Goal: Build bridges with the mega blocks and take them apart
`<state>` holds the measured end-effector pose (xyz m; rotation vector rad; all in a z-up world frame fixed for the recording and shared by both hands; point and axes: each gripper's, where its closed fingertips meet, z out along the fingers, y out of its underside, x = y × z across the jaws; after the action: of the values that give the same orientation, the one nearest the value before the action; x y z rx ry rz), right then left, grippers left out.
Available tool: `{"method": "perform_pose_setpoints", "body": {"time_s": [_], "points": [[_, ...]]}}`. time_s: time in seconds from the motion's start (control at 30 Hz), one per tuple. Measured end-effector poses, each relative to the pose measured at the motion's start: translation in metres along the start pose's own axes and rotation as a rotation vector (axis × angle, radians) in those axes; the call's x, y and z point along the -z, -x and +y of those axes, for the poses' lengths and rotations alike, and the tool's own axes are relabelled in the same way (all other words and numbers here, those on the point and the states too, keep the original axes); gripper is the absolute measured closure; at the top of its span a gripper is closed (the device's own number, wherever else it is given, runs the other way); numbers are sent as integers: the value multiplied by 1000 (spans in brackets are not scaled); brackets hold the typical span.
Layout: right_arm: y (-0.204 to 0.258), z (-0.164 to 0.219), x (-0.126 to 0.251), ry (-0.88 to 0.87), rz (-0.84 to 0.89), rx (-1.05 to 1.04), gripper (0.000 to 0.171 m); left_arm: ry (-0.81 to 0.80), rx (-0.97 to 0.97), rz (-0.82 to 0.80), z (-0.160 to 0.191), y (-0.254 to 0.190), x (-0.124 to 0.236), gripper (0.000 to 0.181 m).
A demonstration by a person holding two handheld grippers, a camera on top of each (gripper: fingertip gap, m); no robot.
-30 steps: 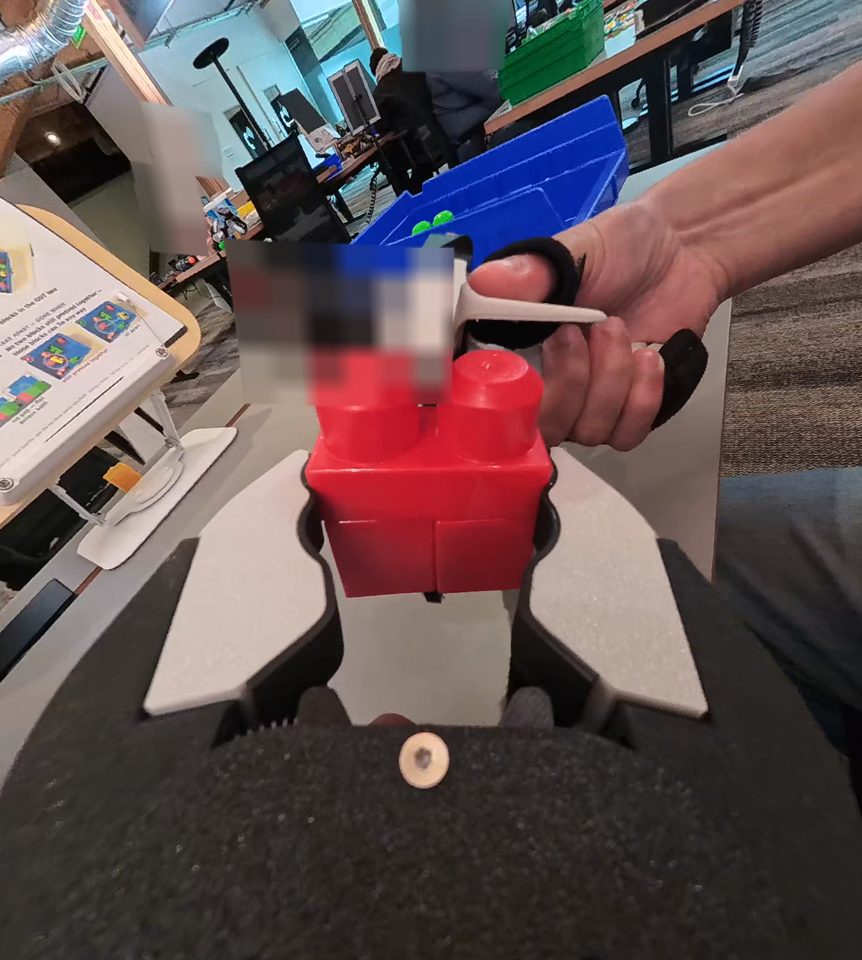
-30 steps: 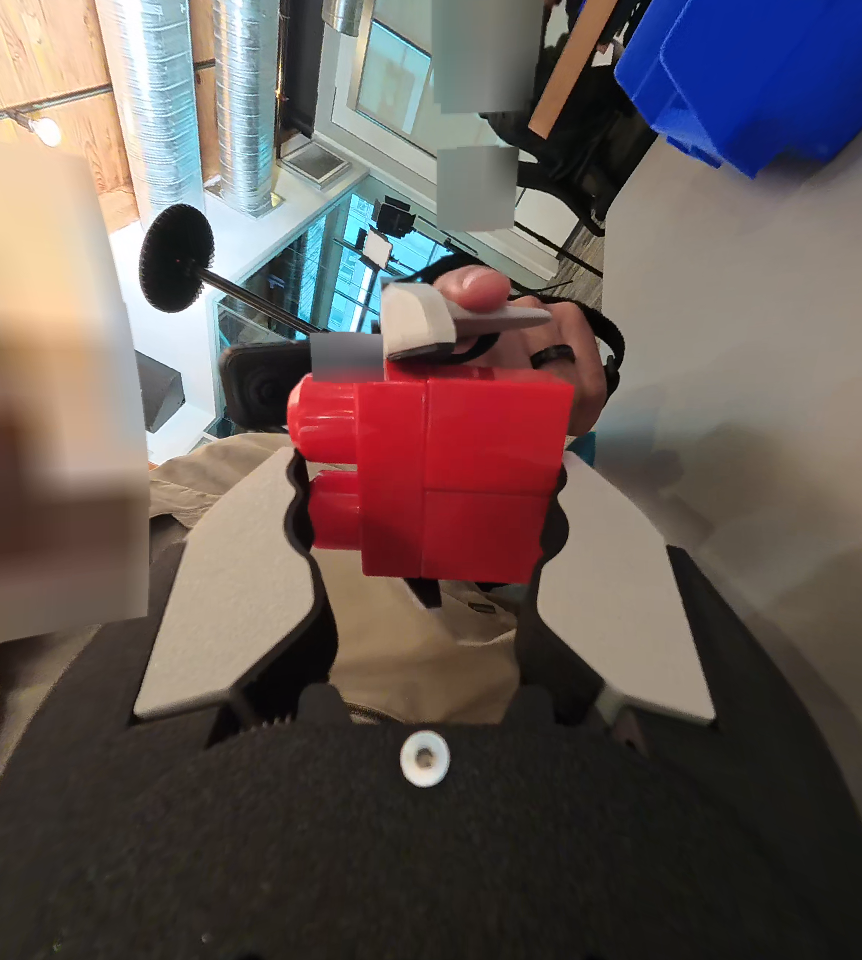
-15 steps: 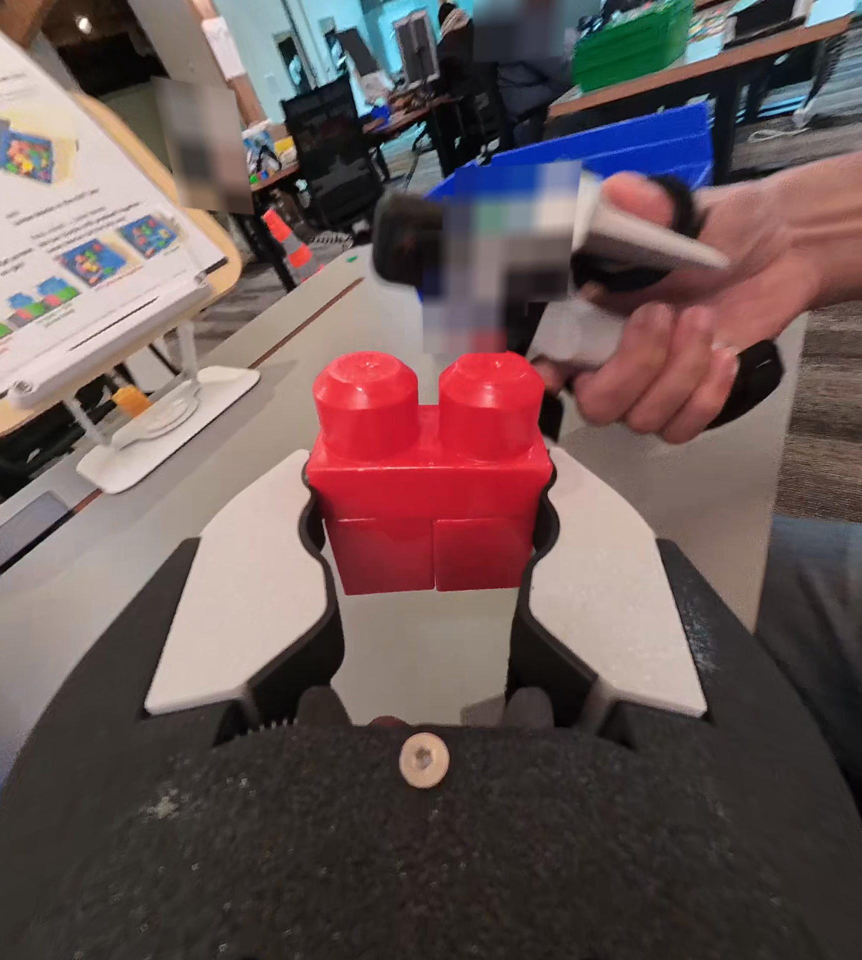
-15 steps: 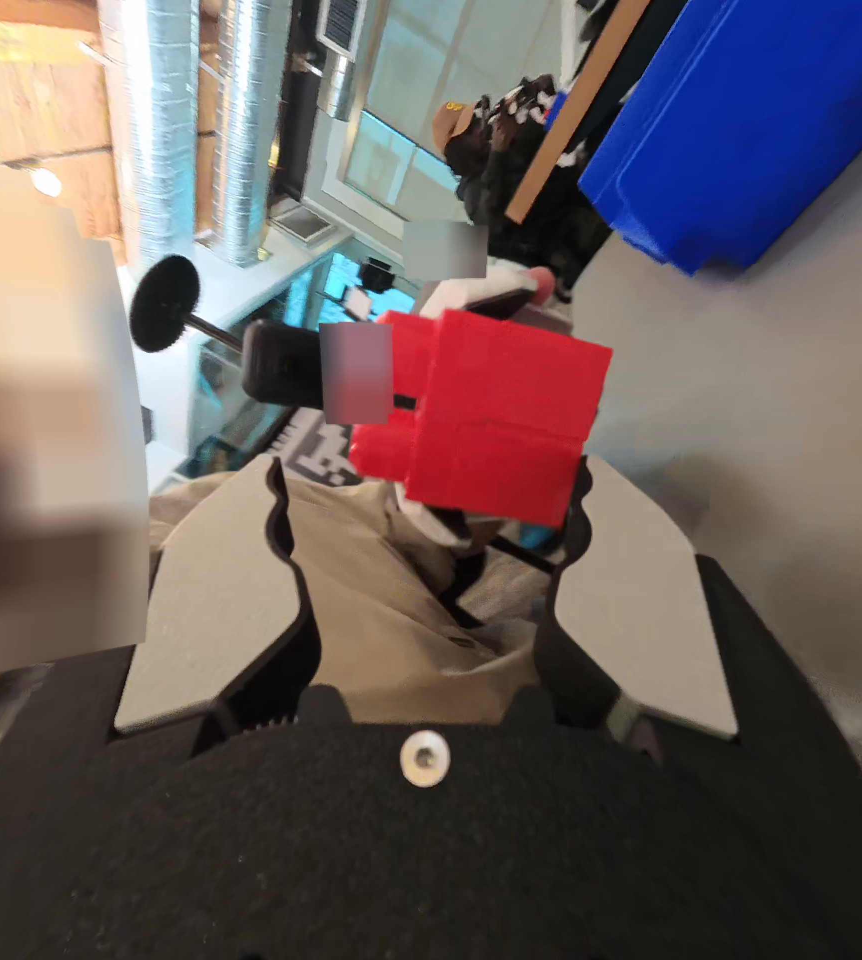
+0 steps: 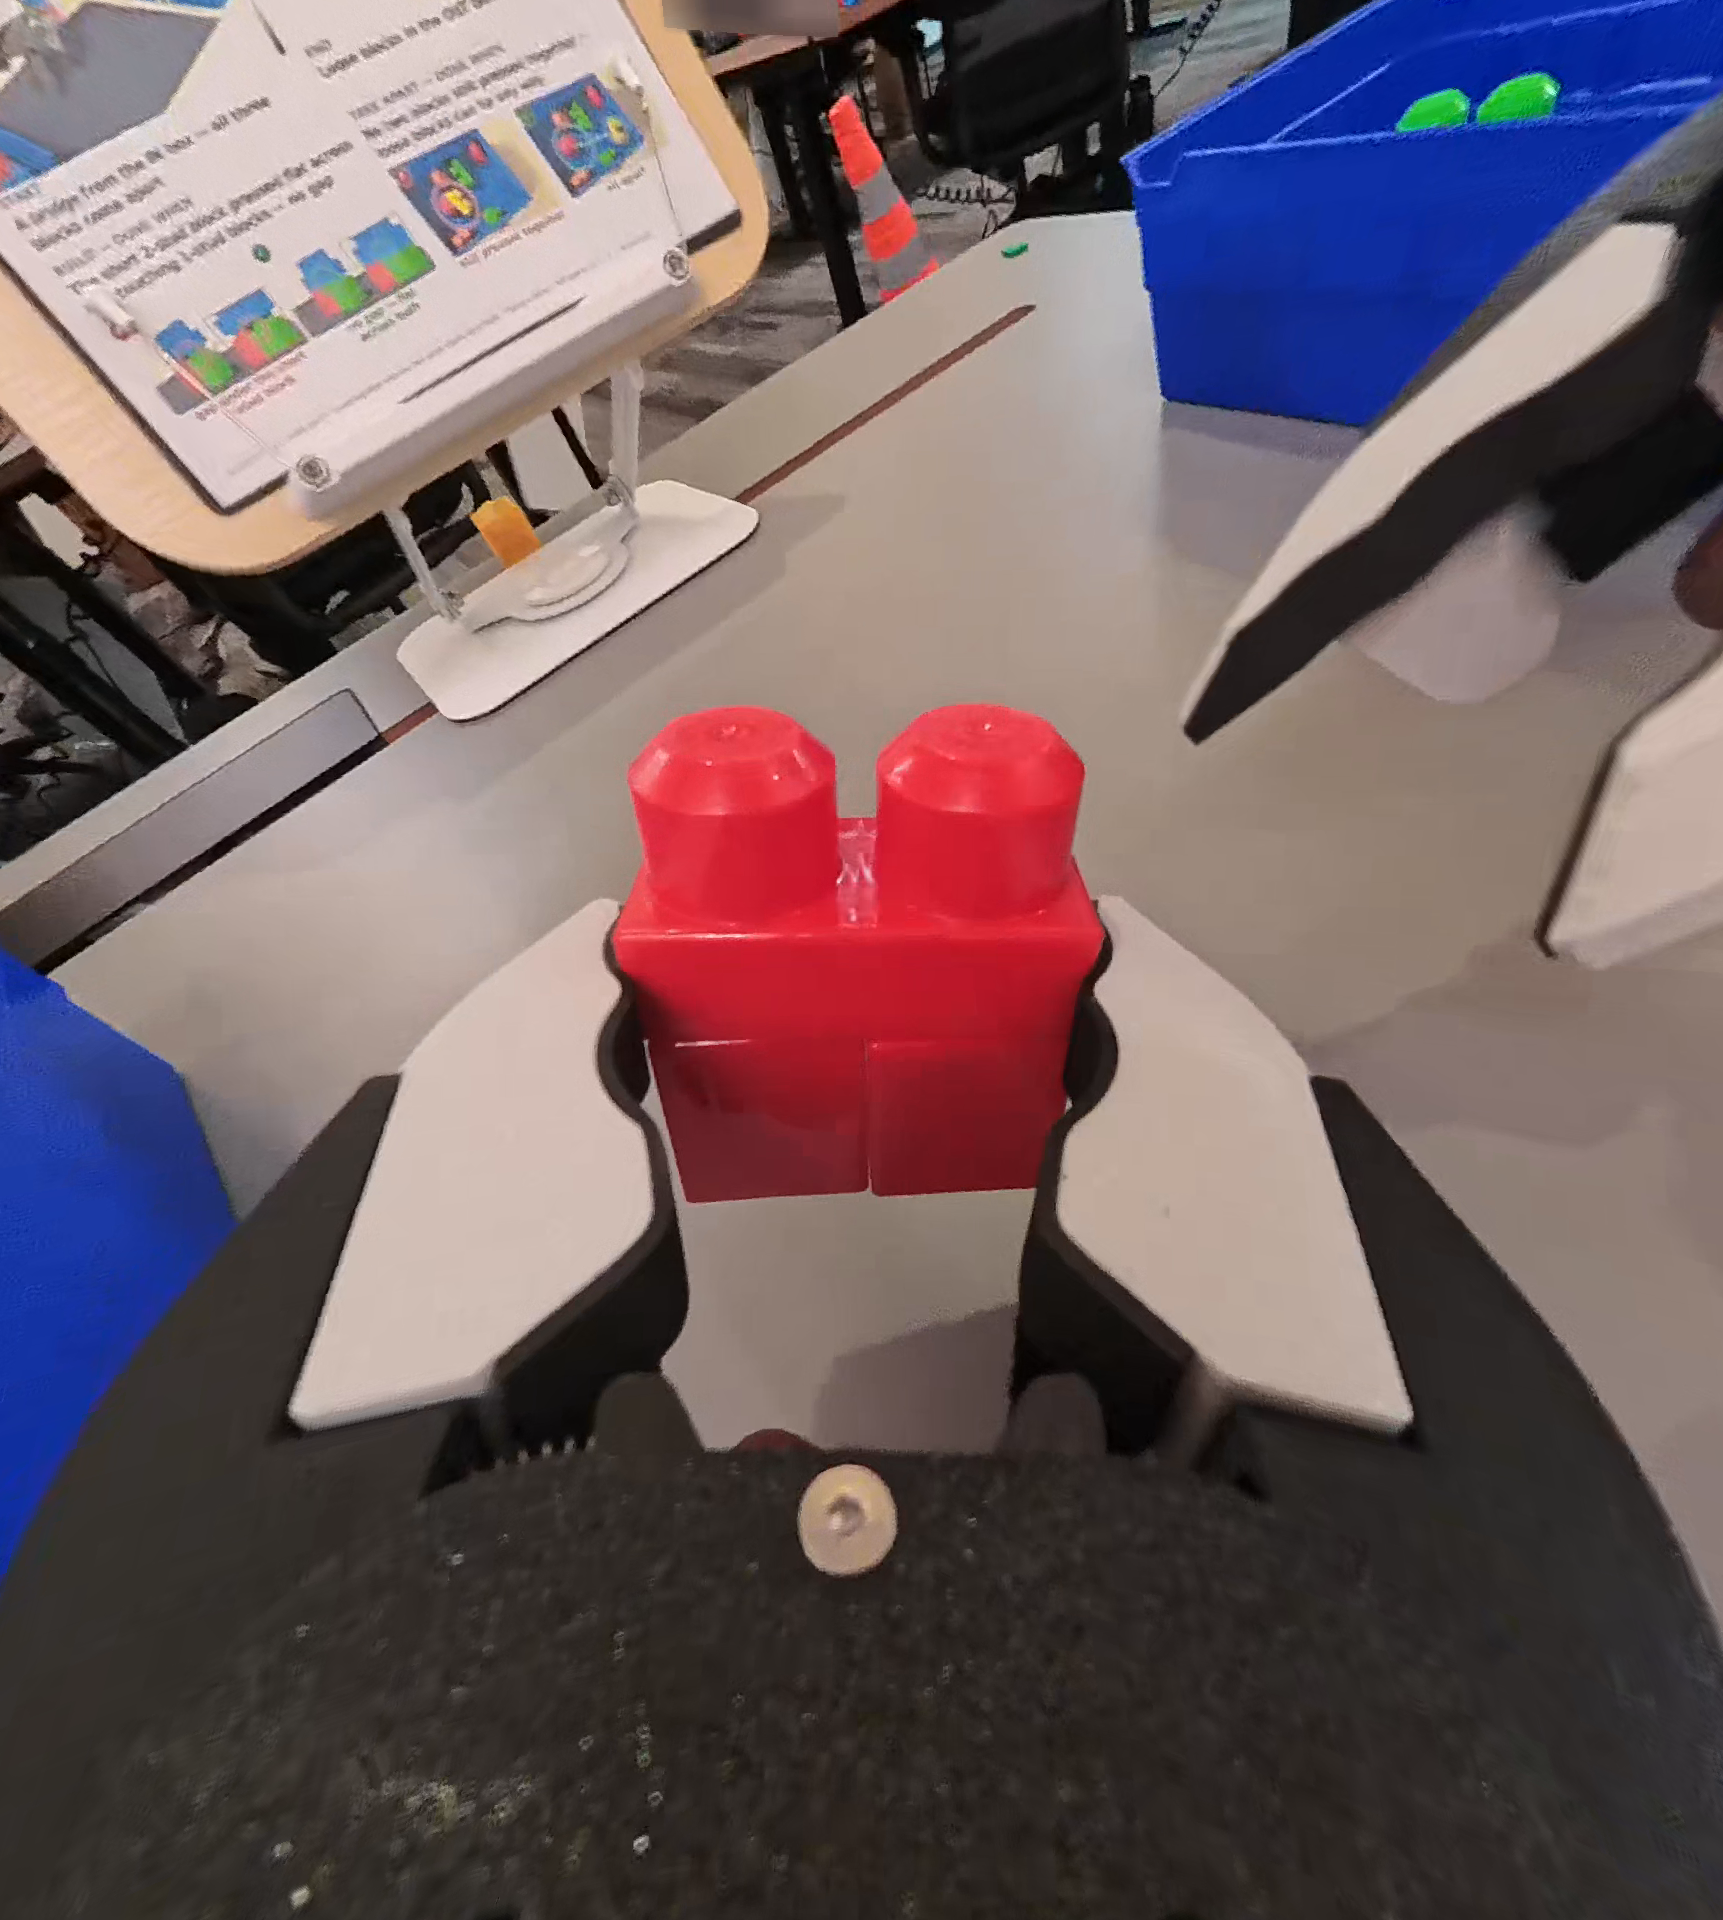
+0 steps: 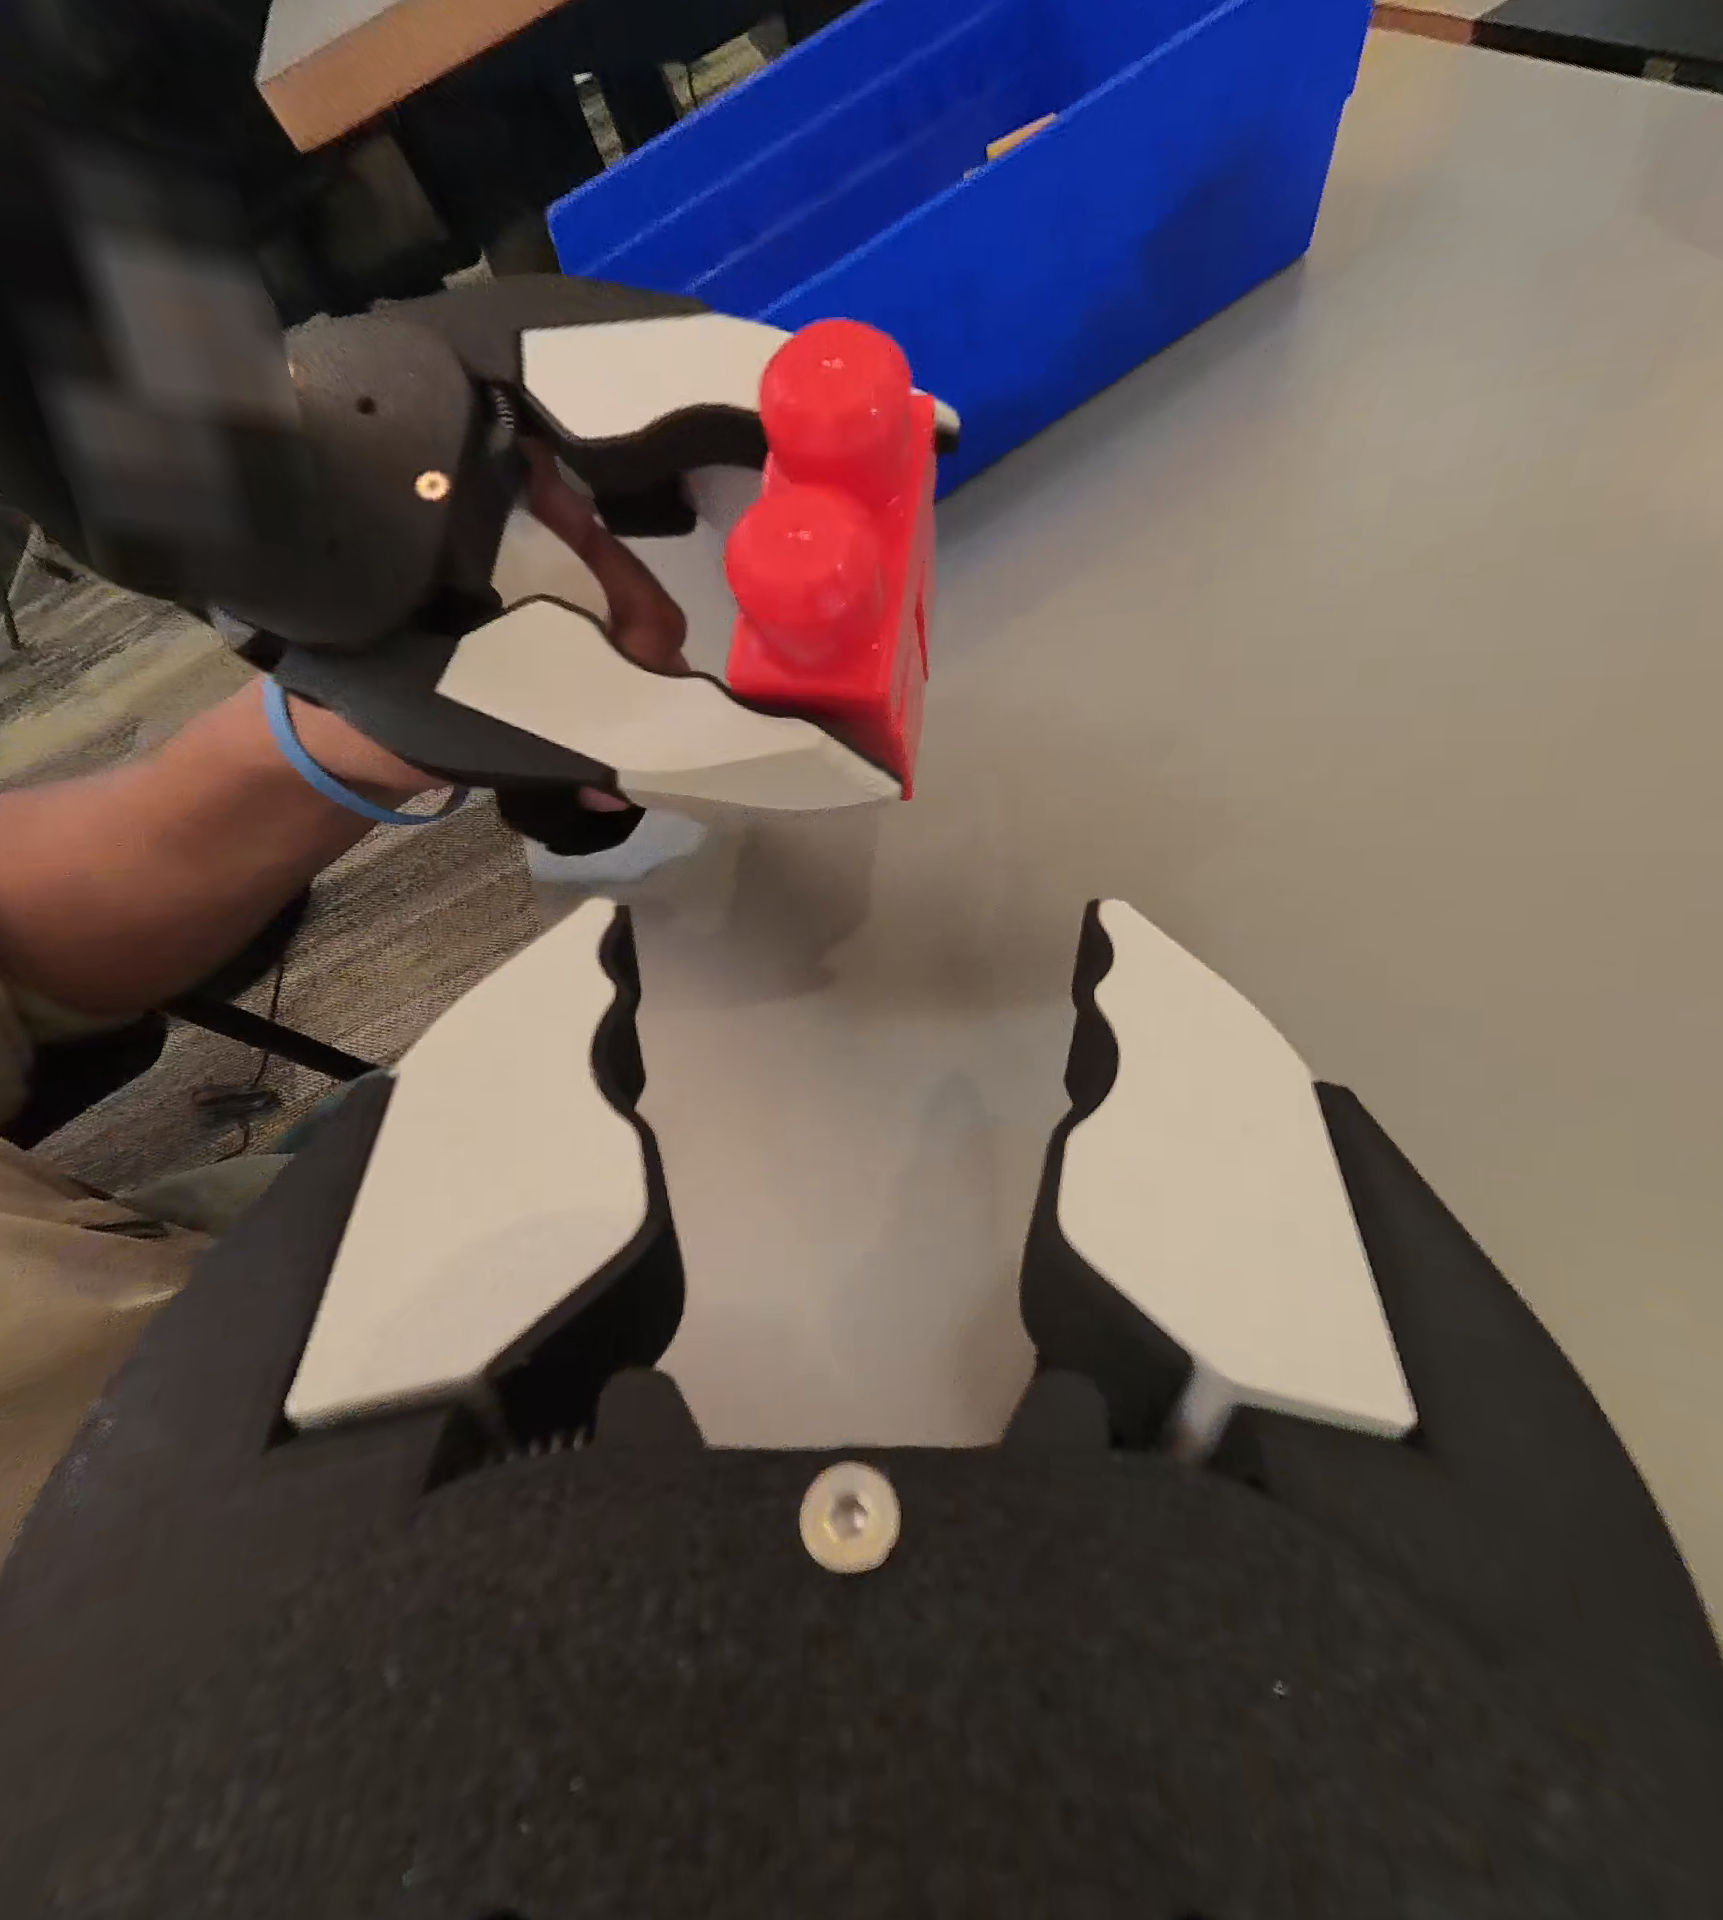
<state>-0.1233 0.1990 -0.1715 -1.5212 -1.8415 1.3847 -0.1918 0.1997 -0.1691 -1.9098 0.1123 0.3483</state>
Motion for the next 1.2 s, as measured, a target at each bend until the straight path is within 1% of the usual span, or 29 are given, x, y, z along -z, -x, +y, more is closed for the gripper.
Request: {"method": "perform_pose_setpoints", "body": {"time_s": [0.1,0.17,0.23,0.3,0.37,0.43,0.5,0.53,0.67,0.77,0.83,0.87,0.97,1.1,1.2], "points": [[2,3,-3,29,48,60,88,-8,64,25,-4,-2,2,102],[3,5,-8,32,103,136,92,-44,137,92,-13,-8,6,102],[5,3,-15,7,153,199,96,-57,179,90,-19,-5,9,103],[8,-1,-22,-35,185,226,96,-83,190,114,-26,-9,13,103],[12,-7,-28,-79,200,219,97,-94,175,101,-30,-12,16,103],[13,-11,-30,-117,219,228,99,-96,133,34,-31,-4,18,103],[18,-16,-30,-174,215,232,104,-108,176,31,-35,2,22,103],[20,-18,-29,-191,219,232,103,-119,200,34,-36,3,23,103],[25,-18,-35,-201,224,244,101,-154,262,68,-43,3,26,102],[26,-23,-35,-231,265,297,102,-160,258,52,-45,6,28,102],[26,-23,-35,-223,280,326,106,-167,283,66,-47,8,30,103],[25,-22,-35,-212,281,332,106,-177,277,55,-48,11,32,103],[33,-24,-30,-224,199,293,108,-173,192,38,-49,11,35,103],[33,-27,-10,-202,156,291,107,-192,167,134,-47,1,37,103],[33,-33,10,-201,134,308,107,-264,179,296,-54,-13,46,103]]}}
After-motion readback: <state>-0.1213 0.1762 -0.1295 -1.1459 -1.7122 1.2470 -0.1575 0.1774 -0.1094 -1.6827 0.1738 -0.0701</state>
